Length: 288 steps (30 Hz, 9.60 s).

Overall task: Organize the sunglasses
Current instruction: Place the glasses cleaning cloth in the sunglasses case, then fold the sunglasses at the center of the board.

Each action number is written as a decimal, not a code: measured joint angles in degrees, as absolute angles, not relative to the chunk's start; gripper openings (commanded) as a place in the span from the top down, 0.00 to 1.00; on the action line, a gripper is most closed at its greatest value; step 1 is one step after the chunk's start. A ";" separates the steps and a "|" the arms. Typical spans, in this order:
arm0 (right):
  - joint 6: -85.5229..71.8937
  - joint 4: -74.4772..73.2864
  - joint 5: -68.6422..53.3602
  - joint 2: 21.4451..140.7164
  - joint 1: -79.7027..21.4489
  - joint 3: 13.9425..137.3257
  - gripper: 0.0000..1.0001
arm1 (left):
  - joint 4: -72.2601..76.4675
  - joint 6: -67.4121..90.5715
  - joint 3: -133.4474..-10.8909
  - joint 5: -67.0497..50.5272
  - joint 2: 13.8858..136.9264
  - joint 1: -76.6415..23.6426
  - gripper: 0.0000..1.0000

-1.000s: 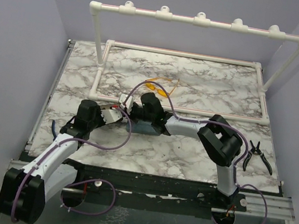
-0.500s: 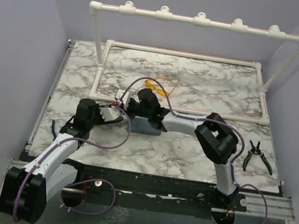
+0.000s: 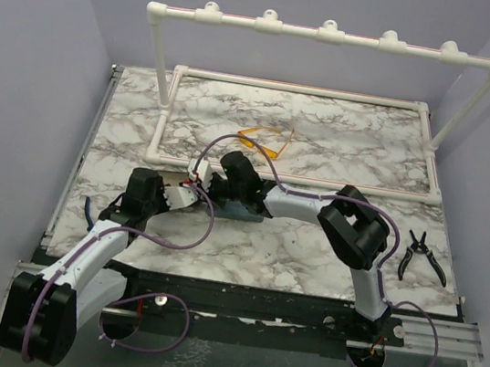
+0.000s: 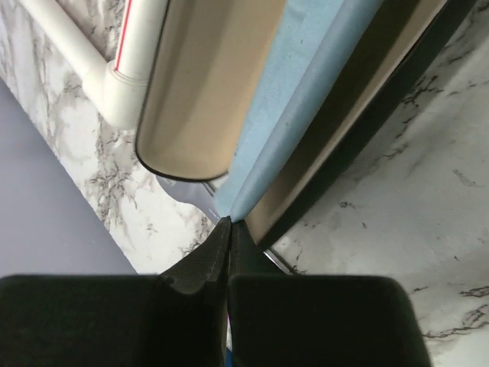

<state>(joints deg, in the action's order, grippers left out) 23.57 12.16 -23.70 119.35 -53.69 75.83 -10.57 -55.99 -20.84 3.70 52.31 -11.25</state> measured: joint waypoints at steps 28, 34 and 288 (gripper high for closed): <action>19.53 8.36 -24.12 122.72 -54.65 79.88 1.00 | -7.99 -63.16 -19.09 2.90 53.80 -10.85 1.00; 19.53 6.94 -24.12 123.11 -54.70 80.62 0.99 | -7.66 -65.23 -18.57 3.03 53.80 -10.68 1.00; 14.17 9.61 -44.36 84.55 -41.45 62.76 0.99 | -24.82 -41.93 -44.69 -56.90 38.81 -20.45 1.00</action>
<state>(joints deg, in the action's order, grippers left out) 14.17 9.61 -44.36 84.55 -41.45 62.76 -24.82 -41.93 -44.69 -56.90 38.81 -20.45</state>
